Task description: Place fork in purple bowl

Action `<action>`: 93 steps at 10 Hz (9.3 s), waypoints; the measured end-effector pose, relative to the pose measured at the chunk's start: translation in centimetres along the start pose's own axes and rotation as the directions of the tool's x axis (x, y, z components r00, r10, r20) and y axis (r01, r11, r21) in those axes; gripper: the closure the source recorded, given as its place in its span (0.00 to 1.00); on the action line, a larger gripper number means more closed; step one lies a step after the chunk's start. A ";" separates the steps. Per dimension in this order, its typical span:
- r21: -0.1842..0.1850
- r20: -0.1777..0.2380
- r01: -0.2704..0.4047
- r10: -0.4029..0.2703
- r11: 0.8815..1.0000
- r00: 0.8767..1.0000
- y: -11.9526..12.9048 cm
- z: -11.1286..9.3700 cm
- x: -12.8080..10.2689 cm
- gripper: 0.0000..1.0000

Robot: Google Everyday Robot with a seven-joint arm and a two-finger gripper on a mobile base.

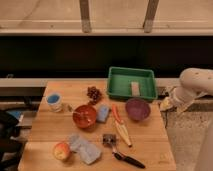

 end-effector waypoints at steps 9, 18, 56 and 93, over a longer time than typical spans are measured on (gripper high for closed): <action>-0.115 0.042 0.542 -0.541 0.832 0.840 23.1 -1.1 3.5 0.41; -0.163 0.068 0.650 -0.649 0.742 0.758 28.0 -0.4 5.7 0.41; -0.468 0.152 0.802 -0.860 0.371 0.487 47.7 13.0 6.0 0.79; 0.003 0.089 0.249 -0.249 0.968 0.965 15.8 1.7 -8.3 1.00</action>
